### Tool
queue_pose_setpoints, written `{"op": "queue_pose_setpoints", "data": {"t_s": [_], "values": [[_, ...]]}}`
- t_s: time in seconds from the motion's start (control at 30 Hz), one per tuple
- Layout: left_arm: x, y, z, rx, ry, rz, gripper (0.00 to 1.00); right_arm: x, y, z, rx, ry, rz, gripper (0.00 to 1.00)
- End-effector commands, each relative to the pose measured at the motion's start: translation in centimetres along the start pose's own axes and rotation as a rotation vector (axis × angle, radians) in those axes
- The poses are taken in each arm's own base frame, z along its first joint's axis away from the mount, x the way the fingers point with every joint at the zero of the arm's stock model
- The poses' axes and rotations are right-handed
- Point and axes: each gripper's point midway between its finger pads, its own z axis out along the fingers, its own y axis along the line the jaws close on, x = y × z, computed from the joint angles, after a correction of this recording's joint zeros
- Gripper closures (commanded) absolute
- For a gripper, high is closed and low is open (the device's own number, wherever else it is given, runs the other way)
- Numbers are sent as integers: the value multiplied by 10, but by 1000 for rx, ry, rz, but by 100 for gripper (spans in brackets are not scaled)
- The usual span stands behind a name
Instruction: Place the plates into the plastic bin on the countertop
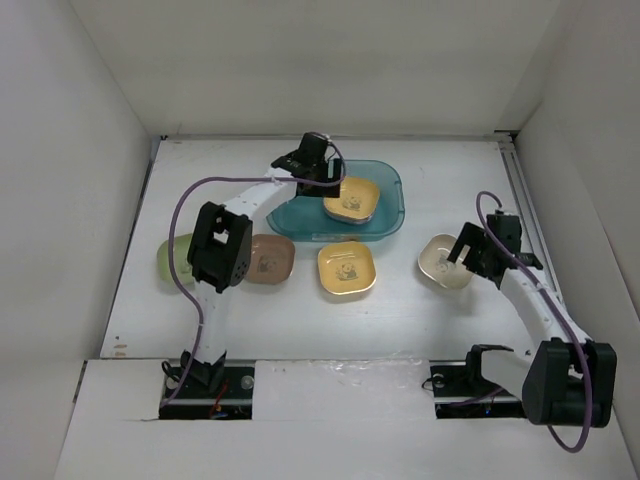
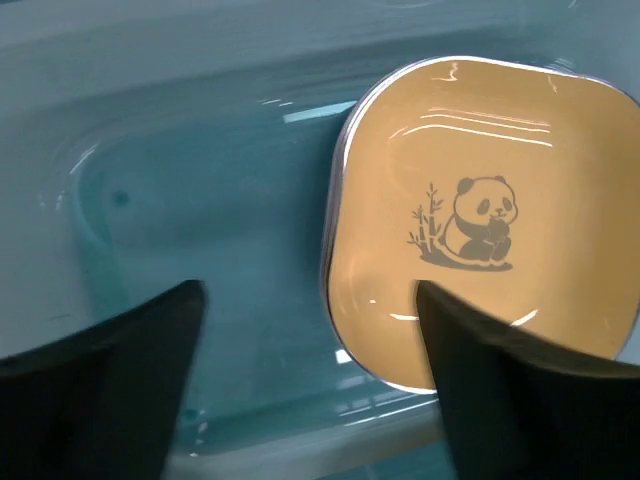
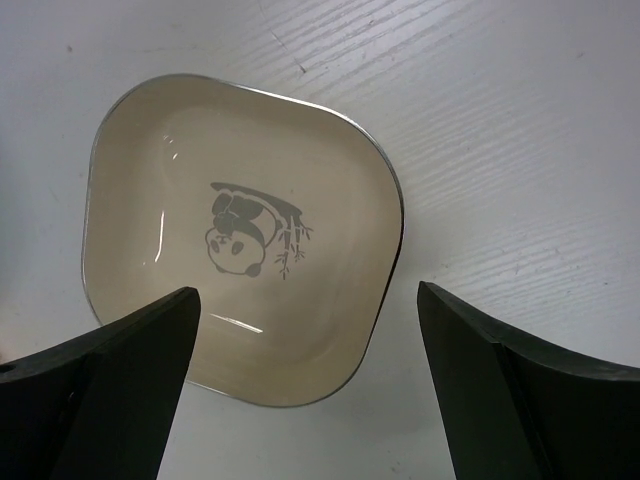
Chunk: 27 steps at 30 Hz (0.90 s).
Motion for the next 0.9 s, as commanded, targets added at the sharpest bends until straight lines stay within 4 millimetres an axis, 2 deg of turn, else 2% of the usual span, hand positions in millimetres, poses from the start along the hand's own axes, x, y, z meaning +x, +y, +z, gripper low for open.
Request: {"op": "queue_pose_setpoints", "data": {"t_s": [0.0, 0.03, 0.07, 0.1, 0.13, 0.17, 0.23, 0.27, 0.3, 0.33, 0.37, 0.4, 0.43, 0.5, 0.53, 0.57, 0.6, 0.63, 0.67, 0.73, 0.77, 0.8, 0.87], "values": [[-30, -22, -21, 70, -100, -12, 1, -6, 3, 10, -16, -27, 29, 6], [-31, -21, -21, 60, -103, -13, 0, -3, 5, 12, -28, -29, 30, 7], [-43, -28, -35, 95, -139, -14, 0, -3, 5, 12, -29, -29, 42, 8], [-44, -28, -40, 98, -146, -15, 0, 2, 2, 16, -17, -29, 42, 12], [-53, -30, -49, 107, -174, -16, 0, 1, 2, 17, -21, -39, 43, 21], [-68, -31, -70, 113, -222, -33, 0, 1, -1, 22, -11, -33, 50, 27], [-74, -37, -93, 97, -258, -35, 0, 4, -1, 27, -20, -22, 56, 43], [-78, -33, -105, 78, -275, -55, 0, 10, -3, 32, -9, 5, 54, 63], [-90, -38, -133, 77, -323, -81, 0, 11, -3, 35, -7, 9, 54, 70], [-95, -31, -148, 21, -355, -108, 0, 15, -4, 39, 1, 29, 52, 73], [-89, -24, -158, -9, -337, -132, 0, 14, -3, 41, 4, 35, 52, 86], [-89, -18, -169, -35, -345, -168, 0, 18, -2, 46, 4, 64, 50, 95], [-89, -1, -185, -89, -370, -256, 0, 16, -1, 48, 6, 67, 49, 100], [-76, 13, -193, -110, -352, -296, 0, 15, 1, 50, 2, 82, 49, 100], [-71, 19, -209, -115, -367, -319, 0, 14, -2, 50, 8, 80, 57, 100], [-50, 34, -201, -155, -330, -338, 0, 12, -1, 49, 5, 72, 58, 100], [-40, 37, -202, -158, -320, -361, 0, 5, 1, 47, -3, 54, 59, 100], [-34, 38, -217, -151, -340, -375, 0, -2, 0, 39, -4, 35, 77, 100], [-5, 35, -208, -157, -287, -357, 0, -8, 2, 34, -11, 18, 78, 100], [20, 21, -209, -131, -263, -336, 0, -33, 7, 13, -30, -68, 84, 100], [33, 15, -216, -124, -248, -329, 0, -37, 8, 4, -34, -77, 85, 100], [61, 1, -211, -118, -210, -281, 0, -46, 8, -4, -36, -109, 88, 100], [89, -15, -212, -89, -181, -284, 0, -70, 15, -29, -68, -188, 94, 100]]}}
